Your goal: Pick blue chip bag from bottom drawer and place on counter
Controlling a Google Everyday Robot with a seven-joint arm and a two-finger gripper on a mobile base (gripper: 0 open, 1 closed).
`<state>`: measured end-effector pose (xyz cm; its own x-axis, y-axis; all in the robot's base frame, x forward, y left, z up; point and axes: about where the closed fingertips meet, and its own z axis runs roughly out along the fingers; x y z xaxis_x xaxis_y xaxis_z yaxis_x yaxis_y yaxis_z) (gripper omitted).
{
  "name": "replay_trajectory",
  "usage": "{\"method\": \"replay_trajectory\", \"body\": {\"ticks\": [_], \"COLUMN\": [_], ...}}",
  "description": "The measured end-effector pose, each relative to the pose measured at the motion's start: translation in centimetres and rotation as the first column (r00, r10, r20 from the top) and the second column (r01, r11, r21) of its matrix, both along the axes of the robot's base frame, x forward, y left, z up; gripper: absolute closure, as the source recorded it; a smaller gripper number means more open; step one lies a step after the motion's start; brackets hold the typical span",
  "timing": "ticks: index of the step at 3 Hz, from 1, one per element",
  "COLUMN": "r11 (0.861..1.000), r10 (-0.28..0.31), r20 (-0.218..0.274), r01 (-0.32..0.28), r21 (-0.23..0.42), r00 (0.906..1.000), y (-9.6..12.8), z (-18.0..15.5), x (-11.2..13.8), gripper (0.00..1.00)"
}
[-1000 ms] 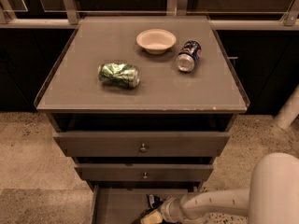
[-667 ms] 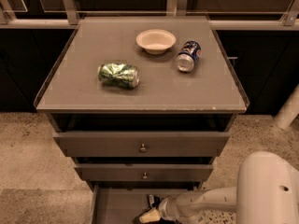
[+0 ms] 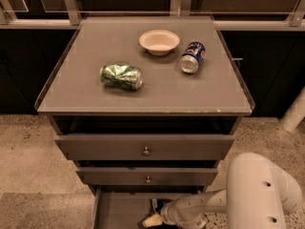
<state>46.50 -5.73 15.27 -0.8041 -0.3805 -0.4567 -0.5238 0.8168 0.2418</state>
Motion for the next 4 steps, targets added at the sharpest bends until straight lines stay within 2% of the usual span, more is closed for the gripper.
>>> {"method": "replay_trajectory", "body": {"ticks": [1, 4], "r11": [1.0, 1.0], "r10": [0.0, 0.0], "r20": [-0.001, -0.001], "r01": [0.0, 0.0], "r21": [-0.001, -0.001], "r00": [1.0, 1.0], "y": [0.01, 0.02], "z": [-0.07, -0.07], "x": [-0.01, -0.02], "gripper": [0.18, 0.88]}}
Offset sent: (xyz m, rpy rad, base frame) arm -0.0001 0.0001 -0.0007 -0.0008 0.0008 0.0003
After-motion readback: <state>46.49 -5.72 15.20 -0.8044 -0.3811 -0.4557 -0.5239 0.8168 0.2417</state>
